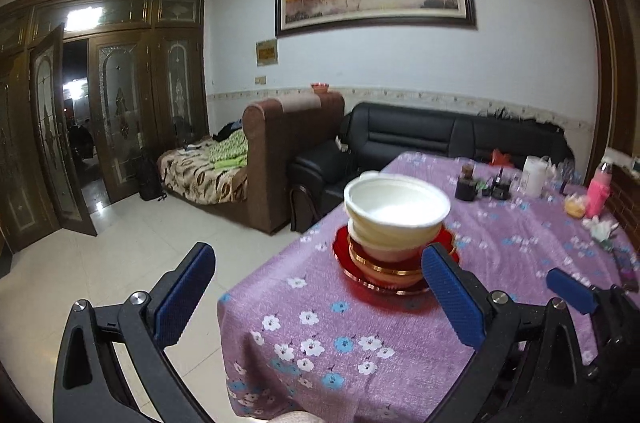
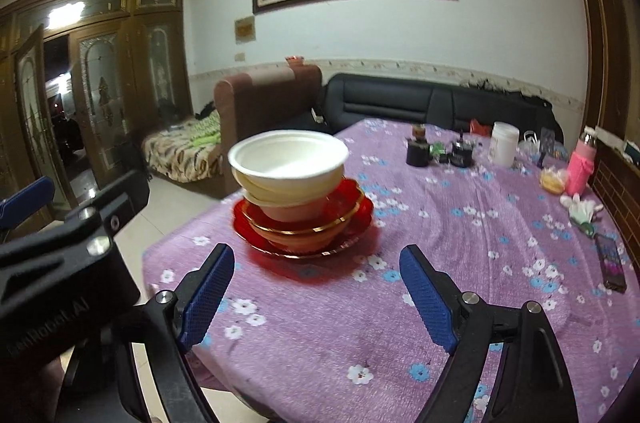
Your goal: Organize plates and bowls
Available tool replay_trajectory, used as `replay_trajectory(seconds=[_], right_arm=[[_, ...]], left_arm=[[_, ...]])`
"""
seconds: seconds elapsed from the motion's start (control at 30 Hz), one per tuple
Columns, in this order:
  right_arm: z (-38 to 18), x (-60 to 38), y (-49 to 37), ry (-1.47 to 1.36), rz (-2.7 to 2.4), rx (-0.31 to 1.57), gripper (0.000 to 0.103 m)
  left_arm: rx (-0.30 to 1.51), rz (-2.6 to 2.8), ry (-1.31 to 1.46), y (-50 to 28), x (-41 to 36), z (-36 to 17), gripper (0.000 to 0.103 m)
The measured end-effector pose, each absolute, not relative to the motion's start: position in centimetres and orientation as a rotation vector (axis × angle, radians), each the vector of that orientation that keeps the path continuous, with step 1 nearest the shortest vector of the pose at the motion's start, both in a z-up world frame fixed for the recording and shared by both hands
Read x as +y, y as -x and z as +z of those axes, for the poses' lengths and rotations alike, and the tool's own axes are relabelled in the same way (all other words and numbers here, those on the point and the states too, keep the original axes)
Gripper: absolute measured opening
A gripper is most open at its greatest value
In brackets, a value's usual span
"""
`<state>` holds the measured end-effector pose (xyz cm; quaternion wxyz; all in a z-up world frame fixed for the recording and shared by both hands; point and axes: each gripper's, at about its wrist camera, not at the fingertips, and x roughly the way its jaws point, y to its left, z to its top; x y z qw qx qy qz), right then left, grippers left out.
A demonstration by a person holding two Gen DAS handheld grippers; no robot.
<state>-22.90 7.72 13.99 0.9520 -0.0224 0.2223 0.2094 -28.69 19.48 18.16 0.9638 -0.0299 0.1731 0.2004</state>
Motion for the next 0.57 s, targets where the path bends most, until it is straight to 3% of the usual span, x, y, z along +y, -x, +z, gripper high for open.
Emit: replay_trajectory(seconds=[0.27, 0.57], right_arm=[[16.7, 7.7, 24.6, 0.035, 0.464, 0.379, 0.092], [16.1, 7.6, 21.4, -0.025, 0.520, 0.470, 0.092]], left_arm=[[0.262, 0.356, 0.037, 30.5, 18.2, 21.3, 0.103], [0.305, 0.422, 0.020, 28.2, 17.9, 21.2, 0.103]])
